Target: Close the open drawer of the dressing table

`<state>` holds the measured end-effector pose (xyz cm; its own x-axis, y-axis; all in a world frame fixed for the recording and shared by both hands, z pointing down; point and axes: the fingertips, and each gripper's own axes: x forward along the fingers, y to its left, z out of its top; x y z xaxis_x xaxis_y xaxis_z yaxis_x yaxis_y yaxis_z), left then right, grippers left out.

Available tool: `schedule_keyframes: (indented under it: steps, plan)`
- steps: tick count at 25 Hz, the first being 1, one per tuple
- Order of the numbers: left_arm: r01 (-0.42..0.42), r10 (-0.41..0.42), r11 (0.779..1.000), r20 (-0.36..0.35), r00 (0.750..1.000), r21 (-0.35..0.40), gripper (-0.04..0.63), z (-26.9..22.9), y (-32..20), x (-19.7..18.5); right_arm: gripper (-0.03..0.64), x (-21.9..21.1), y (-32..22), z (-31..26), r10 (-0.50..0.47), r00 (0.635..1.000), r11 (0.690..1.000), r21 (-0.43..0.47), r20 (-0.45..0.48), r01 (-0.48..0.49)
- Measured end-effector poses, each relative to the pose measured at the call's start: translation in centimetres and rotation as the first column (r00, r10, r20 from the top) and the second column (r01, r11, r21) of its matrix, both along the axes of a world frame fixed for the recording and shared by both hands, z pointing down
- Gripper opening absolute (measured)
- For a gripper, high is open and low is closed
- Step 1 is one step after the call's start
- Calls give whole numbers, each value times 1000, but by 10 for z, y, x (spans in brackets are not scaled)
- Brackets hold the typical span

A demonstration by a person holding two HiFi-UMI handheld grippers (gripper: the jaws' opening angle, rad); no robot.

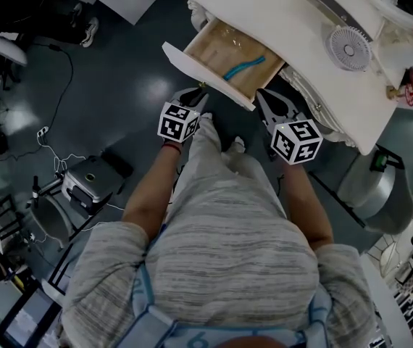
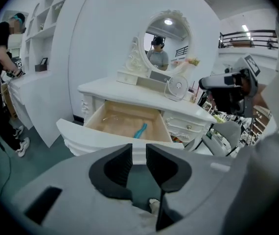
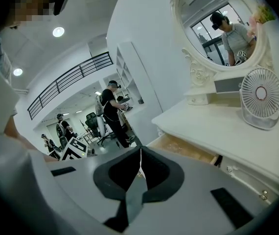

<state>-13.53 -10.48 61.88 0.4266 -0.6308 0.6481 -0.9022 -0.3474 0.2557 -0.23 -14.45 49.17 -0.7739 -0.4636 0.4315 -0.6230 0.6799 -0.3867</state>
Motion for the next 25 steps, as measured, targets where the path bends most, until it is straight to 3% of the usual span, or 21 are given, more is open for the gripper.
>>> schedule_keyframes:
  steps: [25]
  plan:
    - [12, 21, 979, 157, 987, -205, 115, 93, -22, -17, 11, 18, -8, 15, 62, 997, 998, -31, -34, -63]
